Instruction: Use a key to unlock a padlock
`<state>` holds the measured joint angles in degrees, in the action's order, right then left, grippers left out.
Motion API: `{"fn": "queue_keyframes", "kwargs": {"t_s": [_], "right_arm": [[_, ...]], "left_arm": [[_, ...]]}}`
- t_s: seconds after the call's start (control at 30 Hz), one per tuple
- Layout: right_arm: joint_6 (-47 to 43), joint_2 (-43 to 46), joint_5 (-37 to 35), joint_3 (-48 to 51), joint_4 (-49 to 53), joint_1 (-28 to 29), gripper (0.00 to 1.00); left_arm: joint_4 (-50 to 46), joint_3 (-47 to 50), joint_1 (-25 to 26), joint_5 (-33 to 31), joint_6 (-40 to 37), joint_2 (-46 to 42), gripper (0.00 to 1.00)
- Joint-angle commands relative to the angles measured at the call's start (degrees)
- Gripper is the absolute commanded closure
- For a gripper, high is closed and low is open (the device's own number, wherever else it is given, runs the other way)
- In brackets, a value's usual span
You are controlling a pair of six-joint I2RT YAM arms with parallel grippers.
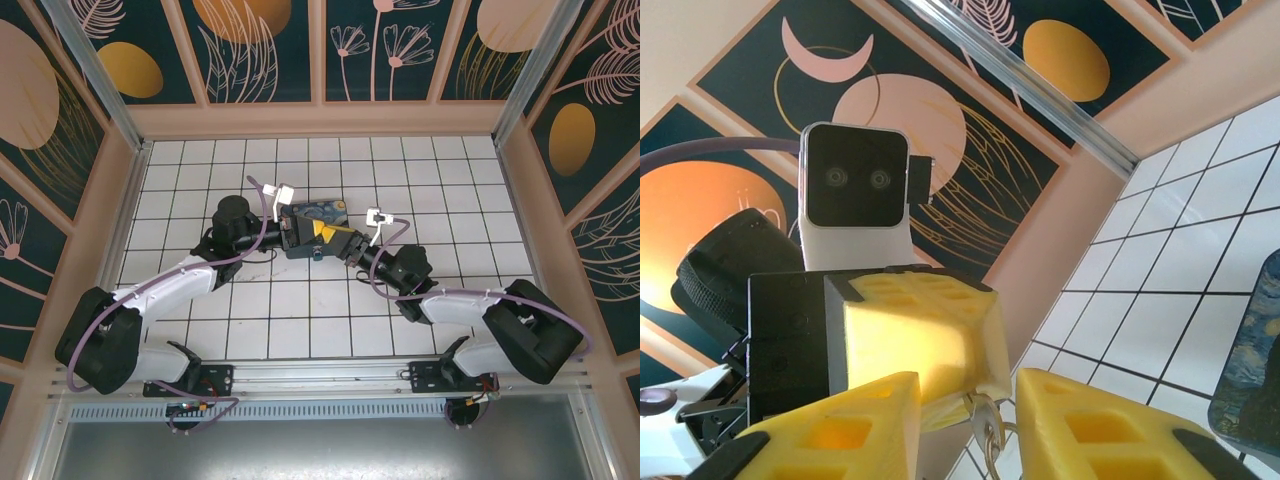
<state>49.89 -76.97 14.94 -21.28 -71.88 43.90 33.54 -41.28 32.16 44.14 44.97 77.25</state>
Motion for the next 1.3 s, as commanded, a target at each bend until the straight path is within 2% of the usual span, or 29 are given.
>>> {"fn": "queue_keyframes", "kwargs": {"t_s": [0.0,0.2,0.67,0.8,0.93,1.27], "right_arm": [[0.53,-0.73,1.82,-1.32,-3.97,0.43,0.72],[0.41,-0.63,2.92,-0.02,-4.84,0.52,0.76],[0.21,0.47,4.88,1.50,-4.59,0.49,0.76],[0.17,0.69,4.93,2.15,-4.61,0.49,0.73],[-0.05,1.70,4.67,3.38,-4.63,0.49,0.67],[-0.56,4.02,3.33,3.36,-2.04,0.05,0.66]], "left_arm": [[0.58,-1.35,-0.13,1.61,-1.68,0.50,1.00],[0.21,-1.70,-0.11,2.10,-2.04,0.88,1.00],[-0.65,-3.08,-0.12,2.70,-2.43,1.82,1.00],[-0.67,-3.11,-0.12,2.71,-2.46,2.01,1.00],[-0.93,-3.20,-0.10,2.79,-2.70,2.12,1.00],[-0.62,-3.11,-0.16,3.35,-2.55,2.32,1.00]]}}
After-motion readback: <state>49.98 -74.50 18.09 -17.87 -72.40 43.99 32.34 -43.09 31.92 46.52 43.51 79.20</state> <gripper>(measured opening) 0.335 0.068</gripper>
